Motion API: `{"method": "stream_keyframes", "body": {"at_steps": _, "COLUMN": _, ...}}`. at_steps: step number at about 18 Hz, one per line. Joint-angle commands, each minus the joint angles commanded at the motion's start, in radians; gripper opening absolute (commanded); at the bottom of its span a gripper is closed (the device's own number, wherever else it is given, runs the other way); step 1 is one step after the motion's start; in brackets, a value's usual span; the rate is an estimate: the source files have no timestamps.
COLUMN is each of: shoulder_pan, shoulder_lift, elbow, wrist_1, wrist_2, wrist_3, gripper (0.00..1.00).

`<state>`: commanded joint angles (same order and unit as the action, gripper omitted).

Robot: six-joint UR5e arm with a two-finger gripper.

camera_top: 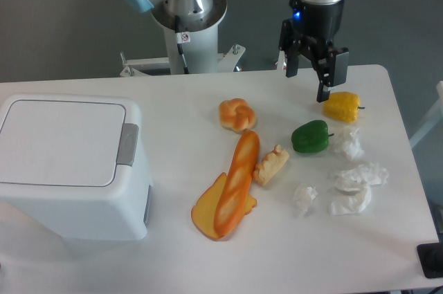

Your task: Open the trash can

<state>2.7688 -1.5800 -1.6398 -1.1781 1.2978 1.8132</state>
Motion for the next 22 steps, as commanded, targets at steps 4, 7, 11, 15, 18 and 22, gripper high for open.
{"method": "stream_keyframes", "body": {"at_steps": 4, "shoulder_pan": -0.003, "shoulder_lift": 0.002, "elbow": -0.005, "wrist_1": 0.000, "wrist_2": 0.000, "wrist_3": 0.000, "gripper": 1.00}}
{"method": "stream_keyframes", "body": {"at_steps": 7, "shoulder_pan": -0.012, "shoulder_lift": -0.002, "elbow": -0.005, "wrist_1": 0.002, "wrist_2": 0.000, "wrist_3": 0.000, "gripper": 1.00}}
{"method": "stream_keyframes", "body": {"at_steps": 11, "shoulder_pan": -0.015, "shoulder_lift": 0.000, "elbow": -0.008, "wrist_1": 0.002, "wrist_2": 0.000, "wrist_3": -0.066, "gripper": 1.00}}
{"method": "stream_keyframes", "body": {"at_steps": 15, "shoulder_pan": -0.034, "shoulder_lift": -0.002, "elbow": -0.008, "wrist_1": 0.003, "wrist_2": -0.002, "wrist_3": -0.198, "gripper": 1.00}}
{"method": "stream_keyframes", "body": {"at_steps": 18, "shoulder_pan": -0.049, "shoulder_lift": -0.003, "elbow": -0.003, "wrist_1": 0.000, "wrist_2": -0.002, "wrist_3": -0.273, "gripper": 1.00}}
{"method": "stream_keyframes", "body": {"at_steps": 22, "shoulder_pan": -0.092, "shoulder_lift": -0.005, "elbow": -0.002, "wrist_1": 0.000, "wrist_2": 0.000, "wrist_3": -0.455, "gripper": 1.00}}
